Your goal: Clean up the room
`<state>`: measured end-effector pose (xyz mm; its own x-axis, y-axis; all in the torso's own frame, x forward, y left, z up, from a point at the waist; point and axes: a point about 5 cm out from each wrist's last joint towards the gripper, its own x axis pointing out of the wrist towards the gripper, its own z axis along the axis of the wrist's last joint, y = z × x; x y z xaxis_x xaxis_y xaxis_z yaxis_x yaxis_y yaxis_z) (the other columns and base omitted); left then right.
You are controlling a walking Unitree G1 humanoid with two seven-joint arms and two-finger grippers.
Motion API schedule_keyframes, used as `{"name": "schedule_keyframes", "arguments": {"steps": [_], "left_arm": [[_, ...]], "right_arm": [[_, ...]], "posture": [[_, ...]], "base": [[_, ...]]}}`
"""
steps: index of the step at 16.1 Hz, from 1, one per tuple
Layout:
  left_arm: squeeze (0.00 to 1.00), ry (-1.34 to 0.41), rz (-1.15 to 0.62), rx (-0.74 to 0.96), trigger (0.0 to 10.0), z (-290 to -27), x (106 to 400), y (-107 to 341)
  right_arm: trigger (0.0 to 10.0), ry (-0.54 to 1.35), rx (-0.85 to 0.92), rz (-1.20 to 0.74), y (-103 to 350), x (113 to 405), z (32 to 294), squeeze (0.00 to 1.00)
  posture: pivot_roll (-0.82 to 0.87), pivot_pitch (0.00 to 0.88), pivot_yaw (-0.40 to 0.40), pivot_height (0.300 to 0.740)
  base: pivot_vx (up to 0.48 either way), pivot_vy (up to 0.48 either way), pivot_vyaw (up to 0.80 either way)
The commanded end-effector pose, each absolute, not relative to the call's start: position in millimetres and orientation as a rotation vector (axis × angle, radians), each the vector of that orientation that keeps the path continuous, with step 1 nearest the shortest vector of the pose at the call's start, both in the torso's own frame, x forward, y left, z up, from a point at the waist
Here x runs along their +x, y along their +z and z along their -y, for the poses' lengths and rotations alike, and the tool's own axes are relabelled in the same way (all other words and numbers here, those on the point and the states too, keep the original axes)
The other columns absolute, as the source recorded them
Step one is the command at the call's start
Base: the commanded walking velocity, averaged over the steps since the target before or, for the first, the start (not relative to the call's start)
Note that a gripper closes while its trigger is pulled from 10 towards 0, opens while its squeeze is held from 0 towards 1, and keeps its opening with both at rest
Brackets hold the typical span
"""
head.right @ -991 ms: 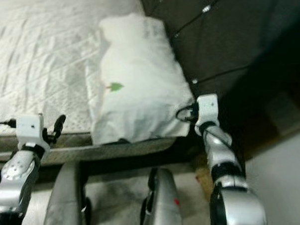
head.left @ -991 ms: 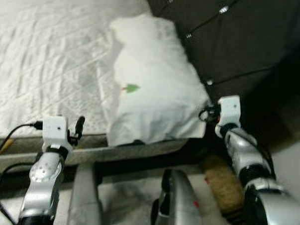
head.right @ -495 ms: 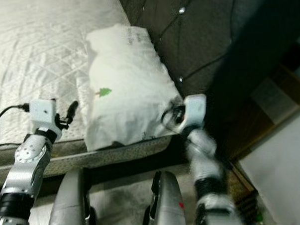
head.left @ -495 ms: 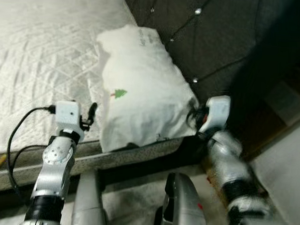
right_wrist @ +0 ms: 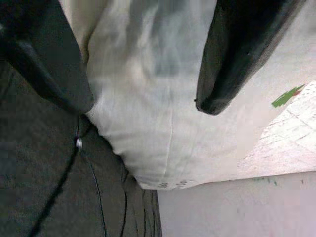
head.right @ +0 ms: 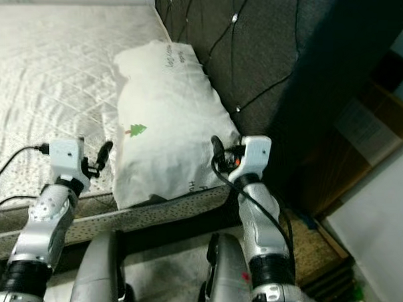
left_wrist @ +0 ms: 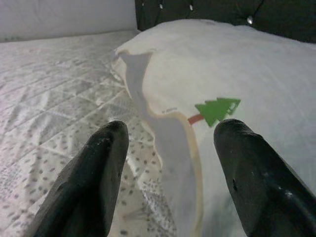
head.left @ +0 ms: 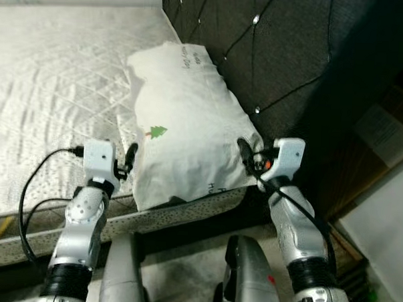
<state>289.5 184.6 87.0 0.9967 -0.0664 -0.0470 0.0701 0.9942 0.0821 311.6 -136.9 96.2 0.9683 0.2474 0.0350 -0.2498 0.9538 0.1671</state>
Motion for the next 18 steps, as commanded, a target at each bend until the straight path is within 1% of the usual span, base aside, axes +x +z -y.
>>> {"name": "schedule_keyframes", "arguments": {"steps": [1,2,4,6,7,9,10,15,18], "left_arm": [[0.0,-0.09,-0.04,0.087,10.0,-179.0,288.3,87.4],[0.0,-0.094,-0.042,0.085,10.0,-177.9,287.0,86.4],[0.0,-0.104,-0.039,0.088,10.0,-176.7,287.7,86.9],[0.0,-0.114,-0.027,0.09,10.0,-173.9,292.8,91.5],[0.0,-0.114,-0.026,0.091,10.0,-173.8,292.8,91.6],[0.0,-0.113,-0.029,0.091,10.0,-174.5,290.4,90.5],[0.0,-0.112,-0.034,0.093,10.0,-175.4,287.9,88.9],[0.0,-0.103,-0.033,0.104,10.0,-180.9,289.3,90.9],[0.0,-0.114,-0.036,0.107,10.0,-179.3,289.2,90.4]], "right_arm": [[10.0,0.252,0.179,0.016,98.1,310.7,133.8,1.0],[10.0,0.268,0.193,0.018,101.0,309.7,125.5,1.0],[10.0,0.297,0.194,0.031,106.1,309.3,118.0,1.0],[10.0,0.3,0.188,0.028,108.8,309.9,116.5,1.0],[10.0,0.3,0.187,0.028,108.9,310.1,116.8,1.0],[10.0,0.3,0.178,0.023,109.5,311.1,118.2,1.0],[10.0,0.301,0.173,0.019,110.0,311.8,118.5,1.0],[10.0,0.307,0.16,0.013,110.1,311.1,117.5,1.0],[10.0,0.308,0.154,0.002,107.8,308.0,117.5,1.0]], "posture": [[0.05,0.0,-0.013,0.622],[0.04,0.0,-0.005,0.637],[0.03,0.0,-0.006,0.657],[0.04,0.015,-0.018,0.687],[0.04,0.016,-0.018,0.692],[0.05,0.024,-0.023,0.717],[0.05,0.031,-0.027,0.737],[0.05,0.034,-0.029,0.74],[0.05,0.037,-0.026,0.74]], "base": [[0.0,0.0,0.0],[0.0,0.0,0.0],[0.0,0.0,0.0],[0.0,0.0,0.0],[0.0,0.0,0.0],[0.0,0.0,0.0],[0.0,0.0,0.0],[0.0,0.0,0.0],[0.0,0.0,0.0]]}}
